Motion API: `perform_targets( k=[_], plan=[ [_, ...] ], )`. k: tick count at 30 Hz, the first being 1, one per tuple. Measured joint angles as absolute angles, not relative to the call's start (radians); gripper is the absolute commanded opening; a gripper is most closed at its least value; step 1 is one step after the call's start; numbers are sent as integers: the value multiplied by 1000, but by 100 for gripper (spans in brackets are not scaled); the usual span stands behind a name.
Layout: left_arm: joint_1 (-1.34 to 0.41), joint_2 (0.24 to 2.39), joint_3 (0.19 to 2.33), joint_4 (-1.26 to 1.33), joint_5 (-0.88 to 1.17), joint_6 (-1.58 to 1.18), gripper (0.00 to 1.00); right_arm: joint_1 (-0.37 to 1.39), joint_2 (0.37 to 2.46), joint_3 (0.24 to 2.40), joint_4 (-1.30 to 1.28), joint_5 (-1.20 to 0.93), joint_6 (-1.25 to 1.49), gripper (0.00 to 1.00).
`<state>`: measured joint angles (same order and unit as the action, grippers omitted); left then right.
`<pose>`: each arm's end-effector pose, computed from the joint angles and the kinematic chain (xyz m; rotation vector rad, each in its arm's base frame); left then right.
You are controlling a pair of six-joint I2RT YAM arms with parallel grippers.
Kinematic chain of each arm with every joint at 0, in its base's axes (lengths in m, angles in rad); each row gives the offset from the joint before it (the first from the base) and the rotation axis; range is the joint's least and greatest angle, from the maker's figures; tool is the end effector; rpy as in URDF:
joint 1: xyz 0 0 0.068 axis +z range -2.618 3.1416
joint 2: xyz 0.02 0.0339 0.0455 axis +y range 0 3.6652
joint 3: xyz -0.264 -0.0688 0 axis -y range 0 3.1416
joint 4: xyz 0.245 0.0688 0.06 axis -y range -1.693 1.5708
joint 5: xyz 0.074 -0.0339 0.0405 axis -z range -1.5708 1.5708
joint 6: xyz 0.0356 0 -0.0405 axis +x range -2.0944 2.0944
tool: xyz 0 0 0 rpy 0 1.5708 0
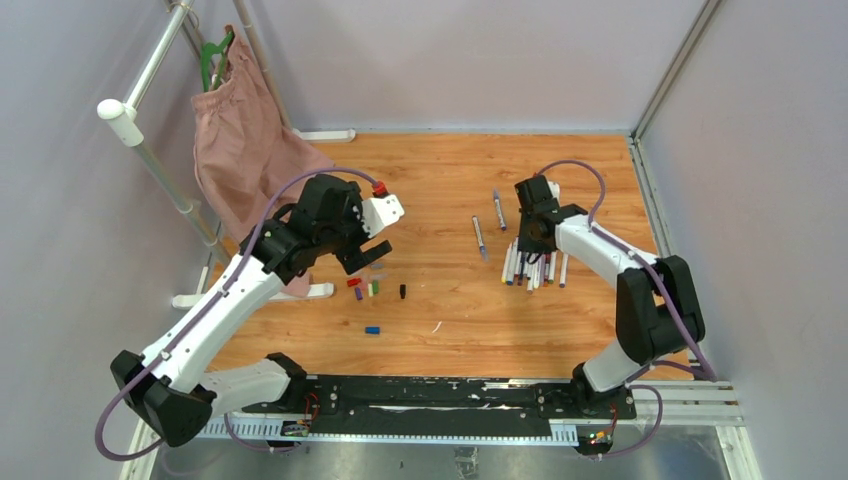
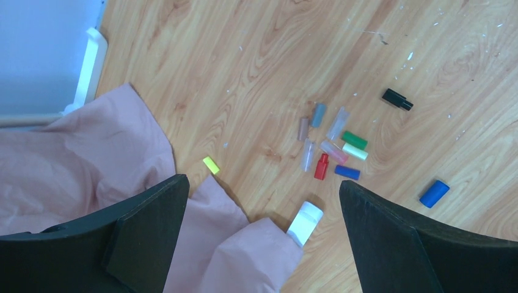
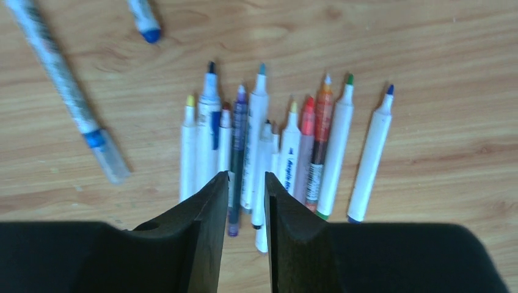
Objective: Open the pen caps
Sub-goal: Place the pen at the center of the board, then pick up the pen from the center of the board.
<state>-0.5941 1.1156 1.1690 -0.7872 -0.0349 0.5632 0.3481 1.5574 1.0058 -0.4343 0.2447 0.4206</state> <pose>0.1886 -0.1259 0.3502 1.2451 1.9388 0.0244 0.3005 0.0999 0.2097 0.1839 2.5064 -0.0028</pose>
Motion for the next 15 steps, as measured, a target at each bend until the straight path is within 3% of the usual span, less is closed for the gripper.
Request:
perform_targets(
  k=[2, 7, 15],
  plan=[
    [-580, 1102, 1170, -796, -30, 552, 100, 361, 1552, 1039, -435, 240, 419, 41],
    [-558, 1063, 1172, -809, -22, 524, 100, 440, 1605, 1192, -433, 192, 397, 40],
    [-535, 1023, 1172, -817, -19, 485, 100, 496, 1904, 1459, -441, 124, 355, 40]
  ],
)
